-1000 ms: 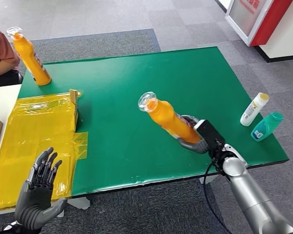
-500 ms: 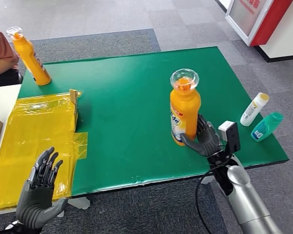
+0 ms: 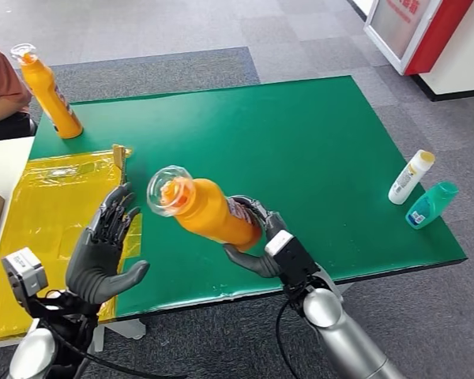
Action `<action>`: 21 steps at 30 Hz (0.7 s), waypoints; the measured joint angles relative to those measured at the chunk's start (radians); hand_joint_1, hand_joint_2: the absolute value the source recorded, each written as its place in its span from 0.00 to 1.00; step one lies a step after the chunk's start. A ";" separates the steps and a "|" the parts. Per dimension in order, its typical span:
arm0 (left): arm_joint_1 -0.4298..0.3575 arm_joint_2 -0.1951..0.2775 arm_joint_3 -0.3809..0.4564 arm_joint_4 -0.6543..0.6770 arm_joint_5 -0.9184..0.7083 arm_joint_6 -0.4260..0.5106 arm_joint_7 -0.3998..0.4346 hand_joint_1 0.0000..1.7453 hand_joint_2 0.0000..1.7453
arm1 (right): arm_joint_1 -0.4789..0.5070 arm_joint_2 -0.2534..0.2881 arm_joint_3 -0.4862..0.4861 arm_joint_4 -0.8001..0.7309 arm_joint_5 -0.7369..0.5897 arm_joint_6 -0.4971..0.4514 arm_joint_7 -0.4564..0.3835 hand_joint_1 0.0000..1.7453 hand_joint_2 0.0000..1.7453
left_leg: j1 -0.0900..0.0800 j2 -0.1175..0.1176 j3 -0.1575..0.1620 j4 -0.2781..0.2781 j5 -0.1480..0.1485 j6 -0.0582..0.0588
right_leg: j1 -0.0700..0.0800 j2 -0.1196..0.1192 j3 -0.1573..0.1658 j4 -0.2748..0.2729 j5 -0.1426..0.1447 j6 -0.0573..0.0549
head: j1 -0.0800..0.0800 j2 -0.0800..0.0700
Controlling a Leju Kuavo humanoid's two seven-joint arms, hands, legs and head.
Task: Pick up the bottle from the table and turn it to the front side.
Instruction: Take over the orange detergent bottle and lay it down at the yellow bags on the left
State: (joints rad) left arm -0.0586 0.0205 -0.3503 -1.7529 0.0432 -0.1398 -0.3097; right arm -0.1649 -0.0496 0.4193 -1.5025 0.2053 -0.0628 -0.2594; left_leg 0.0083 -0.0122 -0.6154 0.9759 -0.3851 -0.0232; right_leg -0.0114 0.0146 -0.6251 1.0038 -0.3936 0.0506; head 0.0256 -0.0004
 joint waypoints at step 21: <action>-0.140 -0.009 -0.157 0.059 0.033 0.009 0.044 0.00 1.00 | -0.056 0.037 0.107 0.028 0.057 -0.051 0.002 1.00 1.00 | 0.000 0.000 0.000 0.000 0.000 0.000 | 0.000 0.000 0.000 0.000 0.000 0.000 | 0.000 0.000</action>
State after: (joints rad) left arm -0.1988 0.0115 -0.5071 -1.6941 0.0765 -0.1308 -0.2655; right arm -0.2204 -0.0128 0.5259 -1.4743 0.2624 -0.1133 -0.2579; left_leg 0.0083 -0.0121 -0.6156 0.9759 -0.3853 -0.0233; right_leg -0.0114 0.0146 -0.6255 1.0038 -0.3938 0.0505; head 0.0256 -0.0004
